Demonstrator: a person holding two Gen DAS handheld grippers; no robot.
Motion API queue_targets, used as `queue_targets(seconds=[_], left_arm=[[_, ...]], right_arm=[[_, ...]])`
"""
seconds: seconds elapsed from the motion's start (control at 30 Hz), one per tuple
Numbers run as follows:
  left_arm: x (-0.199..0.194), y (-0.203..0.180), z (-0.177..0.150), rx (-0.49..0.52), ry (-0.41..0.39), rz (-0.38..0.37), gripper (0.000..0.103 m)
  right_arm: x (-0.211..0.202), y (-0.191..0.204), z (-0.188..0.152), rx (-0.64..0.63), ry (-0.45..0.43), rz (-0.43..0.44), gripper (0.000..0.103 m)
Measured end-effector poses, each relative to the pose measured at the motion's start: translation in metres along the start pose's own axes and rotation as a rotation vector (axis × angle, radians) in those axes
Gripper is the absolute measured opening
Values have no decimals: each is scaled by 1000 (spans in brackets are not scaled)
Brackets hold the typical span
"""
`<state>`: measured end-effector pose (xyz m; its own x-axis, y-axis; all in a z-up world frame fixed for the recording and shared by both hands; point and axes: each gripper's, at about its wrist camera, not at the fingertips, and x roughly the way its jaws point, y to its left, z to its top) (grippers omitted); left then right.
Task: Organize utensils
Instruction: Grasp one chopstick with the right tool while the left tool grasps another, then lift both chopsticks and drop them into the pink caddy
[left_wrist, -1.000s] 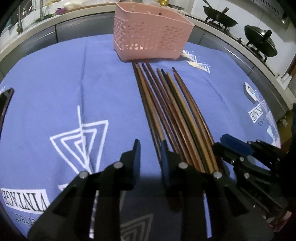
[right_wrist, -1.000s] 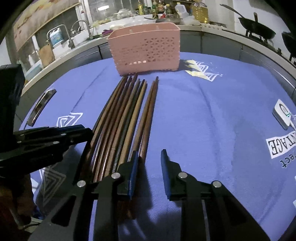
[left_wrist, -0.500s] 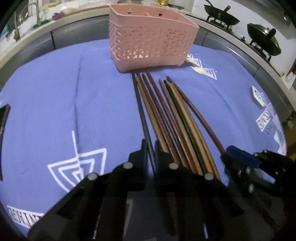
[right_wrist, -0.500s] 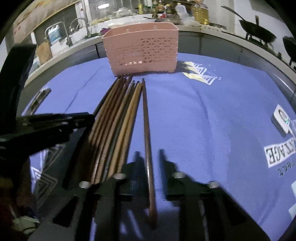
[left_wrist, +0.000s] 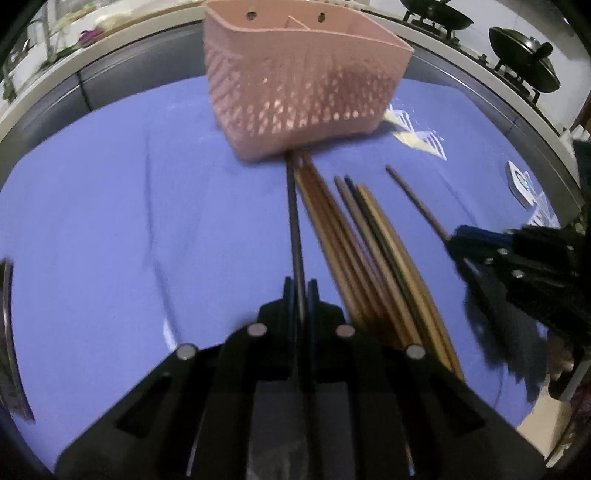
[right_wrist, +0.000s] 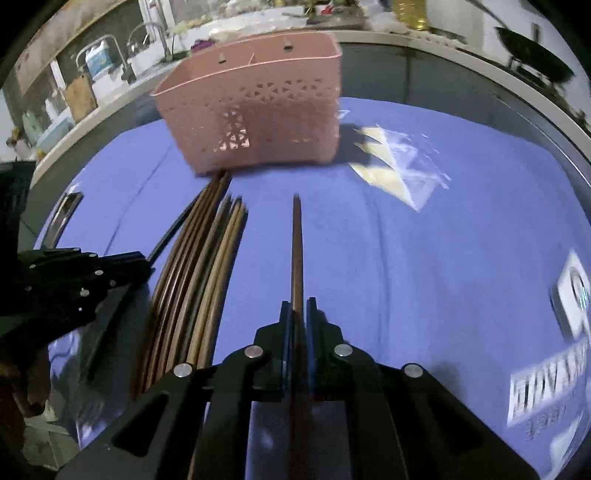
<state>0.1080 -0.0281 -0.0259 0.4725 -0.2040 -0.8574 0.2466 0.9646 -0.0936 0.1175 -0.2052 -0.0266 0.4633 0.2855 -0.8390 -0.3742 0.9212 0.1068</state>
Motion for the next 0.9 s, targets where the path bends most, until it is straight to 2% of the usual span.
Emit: queue_targets(seconds=[0.17, 0.2, 0.27, 0.33, 0.47, 0.53, 0.67, 0.77, 0.9], left_arm=[[15, 4, 28, 23, -12, -16, 6], [15, 4, 31, 28, -12, -18, 5], [15, 5, 33, 32, -7, -26, 4], [7, 8, 30, 17, -20, -48, 4], [-38, 15, 19, -27, -109, -136, 4], [-71, 17, 16, -41, -185, -181, 4], [-130, 13, 24, -33, -332, -225, 4], [-168, 8, 36, -20, -436, -243, 4], [-199, 3, 64, -6, -530, -254, 4]], right_arm=[[20, -2, 35, -23, 15, 34, 9], [22, -2, 38, -28, 19, 39, 6], [21, -5, 40, -11, 33, 72, 5], [8, -6, 36, -3, -2, 111, 5], [-48, -4, 20, -47, -174, 188, 5], [-77, -6, 16, -55, -267, 221, 5], [-127, -7, 20, -49, -456, 271, 5], [-158, -5, 40, -36, -572, 298, 5], [-187, -5, 75, -22, -692, 303, 5]])
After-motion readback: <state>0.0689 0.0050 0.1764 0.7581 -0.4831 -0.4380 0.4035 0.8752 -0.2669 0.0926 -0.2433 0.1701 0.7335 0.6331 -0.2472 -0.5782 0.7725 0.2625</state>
